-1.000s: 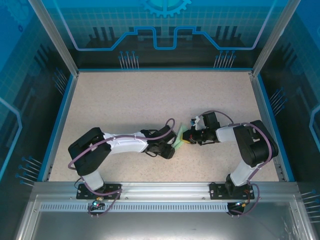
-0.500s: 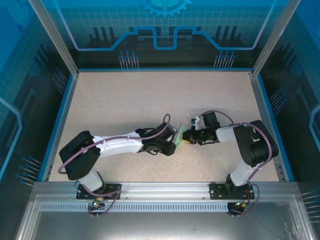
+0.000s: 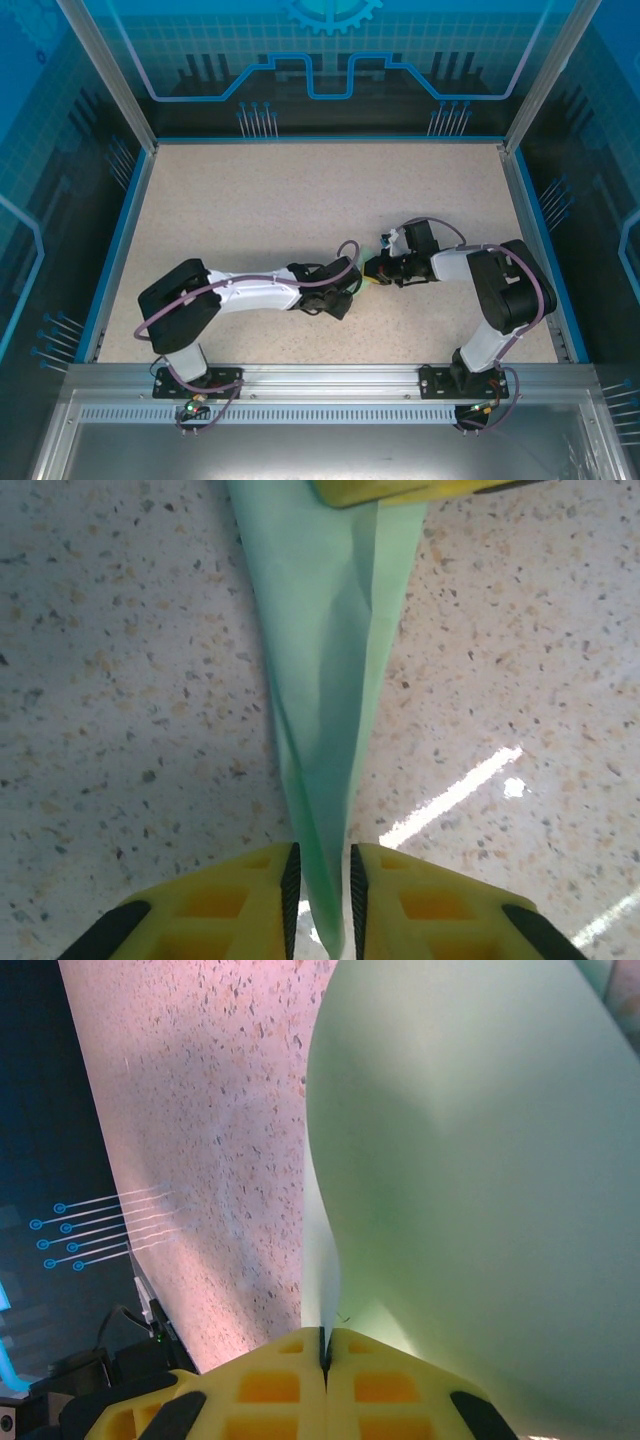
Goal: Fold a paper plane with a square sheet of paper (pick it up from the middle)
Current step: Fold the wing for the fifth time at the center of the table.
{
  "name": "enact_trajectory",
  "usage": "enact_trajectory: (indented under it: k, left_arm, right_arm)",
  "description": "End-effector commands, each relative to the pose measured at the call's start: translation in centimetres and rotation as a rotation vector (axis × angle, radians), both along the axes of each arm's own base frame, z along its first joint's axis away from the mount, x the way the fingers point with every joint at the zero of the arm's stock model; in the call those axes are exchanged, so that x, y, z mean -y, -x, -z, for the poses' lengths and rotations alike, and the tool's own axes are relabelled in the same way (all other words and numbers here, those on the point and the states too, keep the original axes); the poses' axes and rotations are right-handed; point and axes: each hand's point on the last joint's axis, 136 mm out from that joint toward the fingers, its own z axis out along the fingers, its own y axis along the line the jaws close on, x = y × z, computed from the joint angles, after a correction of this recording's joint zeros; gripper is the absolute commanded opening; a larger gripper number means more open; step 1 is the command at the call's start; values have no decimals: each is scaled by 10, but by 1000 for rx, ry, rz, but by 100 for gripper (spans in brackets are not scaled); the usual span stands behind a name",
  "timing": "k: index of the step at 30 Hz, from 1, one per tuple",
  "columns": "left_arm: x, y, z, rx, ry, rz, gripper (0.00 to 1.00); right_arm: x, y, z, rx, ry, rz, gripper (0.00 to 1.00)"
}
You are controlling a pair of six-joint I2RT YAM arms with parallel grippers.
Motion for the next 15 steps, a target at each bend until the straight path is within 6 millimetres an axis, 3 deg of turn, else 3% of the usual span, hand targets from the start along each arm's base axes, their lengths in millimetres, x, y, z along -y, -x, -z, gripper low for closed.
enact_trajectory:
  k: [1,15]
  left_arm:
    - [-2,-5,3,25,-56,10,20]
    - [-14,-2,16,51,-168,23,11]
  right_arm:
    - [-4,2,3,-8,18,-22,3]
    - [-5,1,2,1,17,-23,3]
